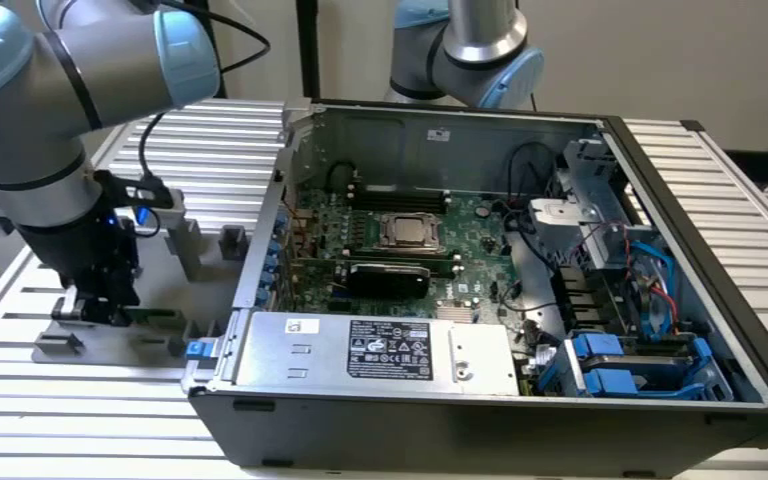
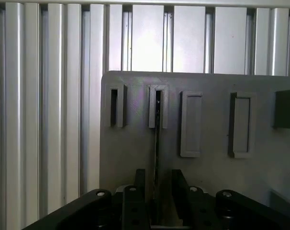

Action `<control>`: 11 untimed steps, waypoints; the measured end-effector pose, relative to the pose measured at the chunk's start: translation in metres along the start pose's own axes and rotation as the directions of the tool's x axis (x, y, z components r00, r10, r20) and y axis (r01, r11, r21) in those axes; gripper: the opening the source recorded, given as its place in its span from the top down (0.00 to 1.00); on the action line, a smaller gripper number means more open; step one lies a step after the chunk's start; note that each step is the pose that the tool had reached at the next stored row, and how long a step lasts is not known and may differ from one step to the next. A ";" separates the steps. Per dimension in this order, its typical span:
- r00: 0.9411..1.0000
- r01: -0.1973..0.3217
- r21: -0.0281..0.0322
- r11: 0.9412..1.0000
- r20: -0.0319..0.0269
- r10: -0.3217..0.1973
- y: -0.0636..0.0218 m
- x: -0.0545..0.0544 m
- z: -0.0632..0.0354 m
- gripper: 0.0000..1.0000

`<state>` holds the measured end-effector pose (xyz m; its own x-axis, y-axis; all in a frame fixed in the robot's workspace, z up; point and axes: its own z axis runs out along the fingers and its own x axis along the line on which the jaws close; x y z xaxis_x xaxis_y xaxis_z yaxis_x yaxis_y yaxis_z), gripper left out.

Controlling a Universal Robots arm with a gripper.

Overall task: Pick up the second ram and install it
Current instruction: 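Pick up the second ram and move it above second insertion slot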

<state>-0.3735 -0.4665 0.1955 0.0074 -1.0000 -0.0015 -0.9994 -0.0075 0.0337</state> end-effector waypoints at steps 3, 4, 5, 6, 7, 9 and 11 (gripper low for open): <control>1.000 0.000 0.000 1.000 0.000 0.000 0.0009 0.000 -0.0001 0.00; 1.000 0.000 0.000 1.000 0.001 0.000 0.0011 0.000 0.0000 0.00; 1.000 0.000 0.000 1.000 0.001 0.000 0.0012 0.000 0.0000 0.00; 1.000 0.000 0.000 1.000 0.001 0.000 0.0014 0.000 -0.0001 0.00; 1.000 0.000 0.000 1.000 0.001 0.000 0.0014 0.000 -0.0001 0.00; 1.000 0.000 0.000 1.000 0.001 0.000 0.0015 0.000 -0.0004 0.00; 1.000 0.000 0.000 1.000 0.001 0.000 0.0015 0.000 -0.0008 0.00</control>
<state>-0.3749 -0.4664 0.1963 0.0073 -1.0000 -0.0022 -0.9994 -0.0073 0.0337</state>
